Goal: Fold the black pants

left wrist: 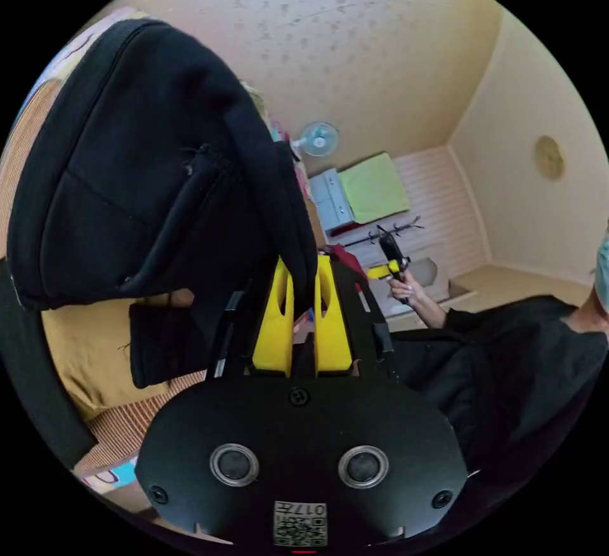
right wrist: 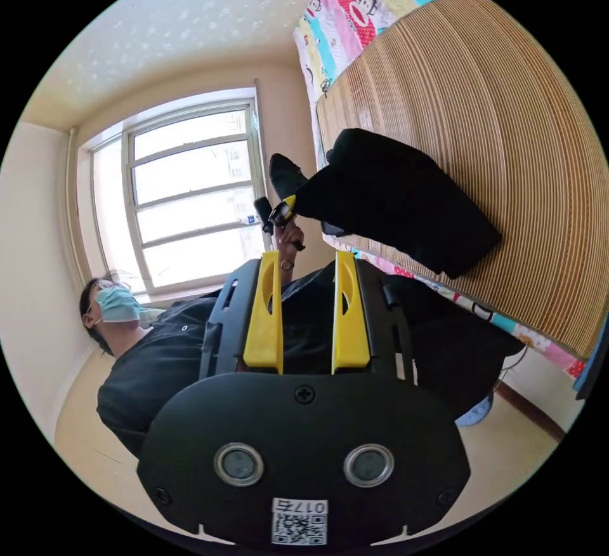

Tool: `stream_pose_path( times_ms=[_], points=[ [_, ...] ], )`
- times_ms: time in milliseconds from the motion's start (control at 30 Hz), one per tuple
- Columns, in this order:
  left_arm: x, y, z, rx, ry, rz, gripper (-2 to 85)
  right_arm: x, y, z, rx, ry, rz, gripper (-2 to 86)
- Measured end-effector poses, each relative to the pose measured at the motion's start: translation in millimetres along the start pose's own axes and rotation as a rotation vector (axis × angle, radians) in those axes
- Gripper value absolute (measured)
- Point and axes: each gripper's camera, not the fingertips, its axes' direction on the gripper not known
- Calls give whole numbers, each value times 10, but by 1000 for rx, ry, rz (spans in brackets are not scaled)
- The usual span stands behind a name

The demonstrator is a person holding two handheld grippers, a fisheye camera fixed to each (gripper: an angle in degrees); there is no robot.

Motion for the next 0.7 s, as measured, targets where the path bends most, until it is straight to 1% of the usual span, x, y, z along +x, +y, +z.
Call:
stream_pose_path(
  times_ms=[67, 100, 133, 167, 200, 233, 267, 300, 367, 400, 433, 467, 533, 567, 600, 633, 700],
  points=[
    [541, 168, -102, 24, 142, 206, 48, -134, -10, 20, 25, 22, -70, 128],
    [673, 204, -132, 26, 180, 260, 47, -229, 9, 9, 56, 16, -117, 129],
    [933, 275, -183, 27, 265, 373, 47, -275, 27, -4, 75, 4, -140, 129],
    [1190, 343, -203, 15, 377, 494, 47, -349, 75, -41, 113, -41, -177, 124],
    [1313, 375, -203, 8, 437, 553, 46, -417, 147, -93, 138, -135, -235, 109],
    [1574, 443, -190, -7, 565, 677, 46, -452, 193, -129, 153, -189, -274, 96],
    [1809, 503, -175, -7, 674, 778, 47, -492, 301, -216, 188, -291, -319, 73],
    [1904, 527, -175, 8, 720, 815, 47, -510, 427, -321, 234, -366, -341, 52],
    [2143, 596, -151, 71, 922, 910, 47, -504, 597, -480, 276, -446, -338, 89],
    [2196, 616, -137, 74, 967, 932, 47, -517, 682, -563, 267, -448, -327, 134],
    [2308, 673, -109, 73, 1037, 979, 47, -536, 718, -598, 257, -435, -322, 157],
    [2430, 752, -88, 63, 1083, 1028, 47, -594, 778, -650, 233, -381, -305, 166],
    [2634, 898, -27, 31, 1119, 1093, 48, -751, 794, -631, 162, -268, -288, 171],
    [2770, 996, 52, 2, 1118, 1115, 48, -892, 754, -538, 92, -209, -295, 175],
    [2837, 1047, 101, -12, 1112, 1124, 48, -1039, 679, -384, 9, -178, -300, 183],
    [2958, 1149, 217, -38, 1094, 1136, 48, -1110, 635, -296, -32, -172, -303, 186],
    [3118, 1301, 438, -92, 1082, 1145, 49, -1357, 447, 130, -198, -161, -315, 197]
  ],
)
